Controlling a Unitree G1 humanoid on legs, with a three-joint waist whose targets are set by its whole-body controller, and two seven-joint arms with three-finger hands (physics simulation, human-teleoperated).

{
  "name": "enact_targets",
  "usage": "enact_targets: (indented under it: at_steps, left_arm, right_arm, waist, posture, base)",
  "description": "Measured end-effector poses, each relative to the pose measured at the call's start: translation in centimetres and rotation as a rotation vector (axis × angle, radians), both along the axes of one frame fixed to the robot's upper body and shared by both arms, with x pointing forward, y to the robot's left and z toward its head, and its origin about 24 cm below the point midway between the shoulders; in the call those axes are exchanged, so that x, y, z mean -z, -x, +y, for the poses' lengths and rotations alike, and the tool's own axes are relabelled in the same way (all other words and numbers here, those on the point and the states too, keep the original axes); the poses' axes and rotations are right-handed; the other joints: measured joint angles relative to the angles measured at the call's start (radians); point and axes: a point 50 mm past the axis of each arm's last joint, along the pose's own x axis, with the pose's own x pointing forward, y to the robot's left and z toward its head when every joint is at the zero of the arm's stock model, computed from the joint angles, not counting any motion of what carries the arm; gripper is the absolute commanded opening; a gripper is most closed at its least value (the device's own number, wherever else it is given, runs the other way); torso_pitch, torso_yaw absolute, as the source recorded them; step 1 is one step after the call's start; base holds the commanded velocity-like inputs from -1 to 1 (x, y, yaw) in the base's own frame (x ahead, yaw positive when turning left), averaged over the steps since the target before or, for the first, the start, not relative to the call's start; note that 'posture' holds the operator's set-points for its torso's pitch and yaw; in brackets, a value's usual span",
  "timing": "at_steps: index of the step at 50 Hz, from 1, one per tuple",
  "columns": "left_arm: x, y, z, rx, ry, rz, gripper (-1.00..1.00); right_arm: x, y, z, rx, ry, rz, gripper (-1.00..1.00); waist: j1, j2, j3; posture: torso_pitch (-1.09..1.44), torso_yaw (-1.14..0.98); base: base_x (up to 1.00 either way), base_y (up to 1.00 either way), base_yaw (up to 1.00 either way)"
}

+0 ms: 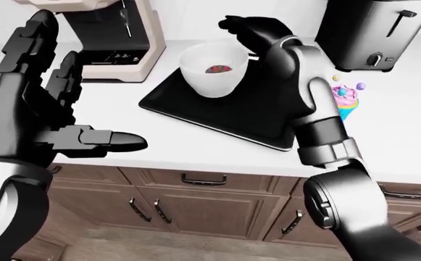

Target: Pick up the bowl with cake and place it on the tray. Pick up the cupcake and place it on the tray.

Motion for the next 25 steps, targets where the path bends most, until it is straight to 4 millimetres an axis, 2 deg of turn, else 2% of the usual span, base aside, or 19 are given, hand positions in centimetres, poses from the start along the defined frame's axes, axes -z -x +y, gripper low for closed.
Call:
enact_targets:
  at_steps: [3,6,10,14,20,25]
  left_arm:
    - [0.0,0.0,-0.2,0.005,-0.003,-0.001,1.0]
    - [0.0,-0.2,-0.3,0.009,-0.004,0.001,1.0]
    - [0.1,-0.4,-0.6,0.011,-0.003,0.006,1.0]
    - [0.0,-0.5,-0.8,0.015,-0.006,0.004,1.0]
    - [-0.1,-0.5,-0.8,0.017,-0.007,0.0,1.0]
    - [0.0,-0.6,-0.8,0.011,-0.005,0.003,1.0]
  right_arm:
    - [-0.7,1.2,-1.3,0.003,-0.044,-0.003,0.73]
    - [-1.8,2.5,-3.1,0.024,-0.096,-0.012,0.89]
    - [-3.6,4.7,-6.1,0.051,-0.232,-0.034,0.99]
    - [-4.6,6.8,-7.7,0.049,-0.323,-0.059,1.0]
    - [-5.2,9.1,-9.6,0.031,-0.464,-0.047,1.0]
    - [-3.9,10.3,-11.6,0.048,-0.554,0.005,1.0]
  waist:
    - [0.001,-0.003,0.001]
    - [0.004,-0.007,0.002]
    - [0.005,-0.014,0.002]
    - [0.002,-0.019,-0.002]
    - [0.004,-0.024,-0.002]
    - [0.007,-0.03,-0.002]
  posture:
    - [0.0,0.0]
    - [0.0,0.0]
    - [0.0,0.0]
    - [0.0,0.0]
    - [0.0,0.0]
    - [0.0,0.0]
  base:
    - [0.0,0.0,0.0]
    - [0.0,0.0,0.0]
    - [0.0,0.0,0.0]
    - [0.0,0.0,0.0]
    - [0.0,0.0,0.0]
    - [0.0,0.0,0.0]
